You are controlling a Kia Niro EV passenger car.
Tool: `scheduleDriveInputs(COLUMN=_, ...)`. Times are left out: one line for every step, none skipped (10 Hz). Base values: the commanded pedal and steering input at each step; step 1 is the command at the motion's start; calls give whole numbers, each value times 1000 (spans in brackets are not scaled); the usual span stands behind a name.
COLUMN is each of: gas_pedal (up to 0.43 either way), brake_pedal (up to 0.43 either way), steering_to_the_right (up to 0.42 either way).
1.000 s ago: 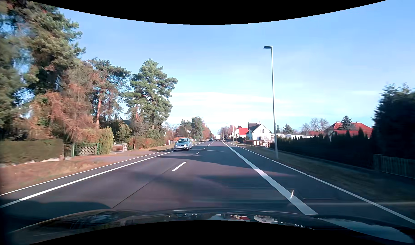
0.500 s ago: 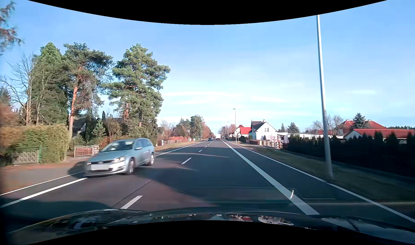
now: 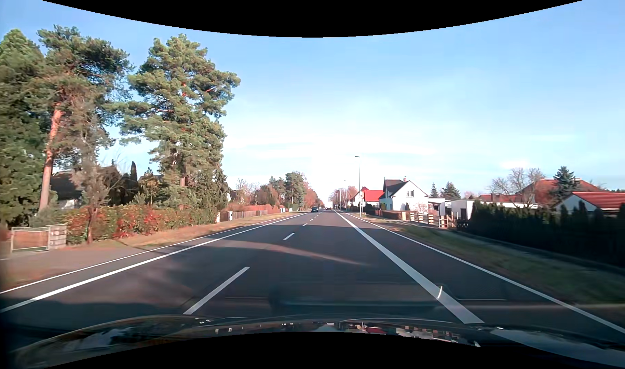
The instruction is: Follow the waypoints while adhering to traffic rules and regulations
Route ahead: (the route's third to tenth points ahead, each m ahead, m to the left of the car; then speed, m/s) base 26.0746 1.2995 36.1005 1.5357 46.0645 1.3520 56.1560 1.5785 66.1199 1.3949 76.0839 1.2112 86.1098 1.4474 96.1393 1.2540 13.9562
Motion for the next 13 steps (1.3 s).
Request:
scheduleDriveInputs(gas_pedal=110, brake_pedal=0, steering_to_the_right=-2)
scheduleDriveInputs(gas_pedal=110, brake_pedal=0, steering_to_the_right=-2)
scheduleDriveInputs(gas_pedal=110, brake_pedal=0, steering_to_the_right=-2)
scheduleDriveInputs(gas_pedal=110, brake_pedal=0, steering_to_the_right=-3)
scheduleDriveInputs(gas_pedal=110, brake_pedal=0, steering_to_the_right=-2)
scheduleDriveInputs(gas_pedal=110, brake_pedal=0, steering_to_the_right=-3)
scheduleDriveInputs(gas_pedal=110, brake_pedal=0, steering_to_the_right=-1)
scheduleDriveInputs(gas_pedal=110, brake_pedal=0, steering_to_the_right=-1)
scheduleDriveInputs(gas_pedal=110, brake_pedal=0, steering_to_the_right=-1)
scheduleDriveInputs(gas_pedal=110, brake_pedal=0, steering_to_the_right=-1)
scheduleDriveInputs(gas_pedal=110, brake_pedal=0, steering_to_the_right=-1)
scheduleDriveInputs(gas_pedal=110, brake_pedal=0, steering_to_the_right=-1)
scheduleDriveInputs(gas_pedal=110, brake_pedal=0, steering_to_the_right=-1)
